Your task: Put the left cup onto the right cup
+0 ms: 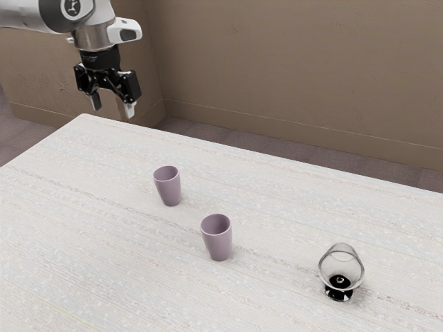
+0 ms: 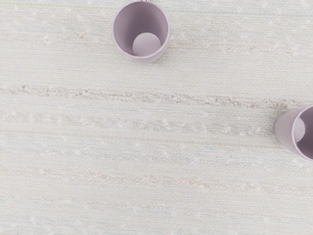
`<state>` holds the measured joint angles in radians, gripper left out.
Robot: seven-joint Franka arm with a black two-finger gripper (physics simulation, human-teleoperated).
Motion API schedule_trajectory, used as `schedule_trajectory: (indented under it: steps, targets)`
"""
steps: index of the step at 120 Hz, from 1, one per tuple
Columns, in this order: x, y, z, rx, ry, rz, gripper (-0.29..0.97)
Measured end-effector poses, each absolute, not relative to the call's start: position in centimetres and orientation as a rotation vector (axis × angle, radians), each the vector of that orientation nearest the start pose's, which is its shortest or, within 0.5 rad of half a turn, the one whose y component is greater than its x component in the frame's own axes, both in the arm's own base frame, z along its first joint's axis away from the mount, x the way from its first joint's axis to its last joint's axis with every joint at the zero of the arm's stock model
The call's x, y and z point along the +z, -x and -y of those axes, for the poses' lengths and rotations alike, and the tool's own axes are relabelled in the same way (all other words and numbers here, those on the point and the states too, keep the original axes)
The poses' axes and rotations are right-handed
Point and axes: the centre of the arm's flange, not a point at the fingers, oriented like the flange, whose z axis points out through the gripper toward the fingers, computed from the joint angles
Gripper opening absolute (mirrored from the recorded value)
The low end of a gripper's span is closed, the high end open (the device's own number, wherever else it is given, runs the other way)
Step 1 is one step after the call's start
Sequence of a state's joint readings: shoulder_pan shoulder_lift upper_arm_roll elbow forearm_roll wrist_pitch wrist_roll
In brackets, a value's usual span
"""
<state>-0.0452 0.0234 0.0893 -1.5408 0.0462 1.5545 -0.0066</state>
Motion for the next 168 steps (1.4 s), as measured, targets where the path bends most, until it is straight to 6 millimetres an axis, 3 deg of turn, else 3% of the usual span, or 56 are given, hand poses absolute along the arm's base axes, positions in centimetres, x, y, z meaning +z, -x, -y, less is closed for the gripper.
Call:
schedule_trajectory:
  steps: [14,26,43,63,88,107,130,160,168]
  targets:
    - [62.3,-57.0,-3.1,0.010,3.087,0.088,0.68]
    - [61.4,-60.6,-2.5,0.013,3.075,0.076,0.68]
    - [59.1,-64.6,-3.6,0.051,3.061,0.107,0.68]
    - [54.7,-65.9,-5.1,0.173,3.055,0.142,0.68]
    - [49.3,-68.5,-5.7,0.250,3.073,0.140,0.68]
    - [46.0,-69.3,-5.9,0.285,3.077,0.143,0.68]
    - [45.4,-73.0,-6.1,0.156,3.075,0.139,0.68]
    - [43.2,-73.0,-10.2,0.172,3.052,0.193,0.68]
    - [41.5,-72.9,-10.6,0.200,3.054,0.187,0.68]
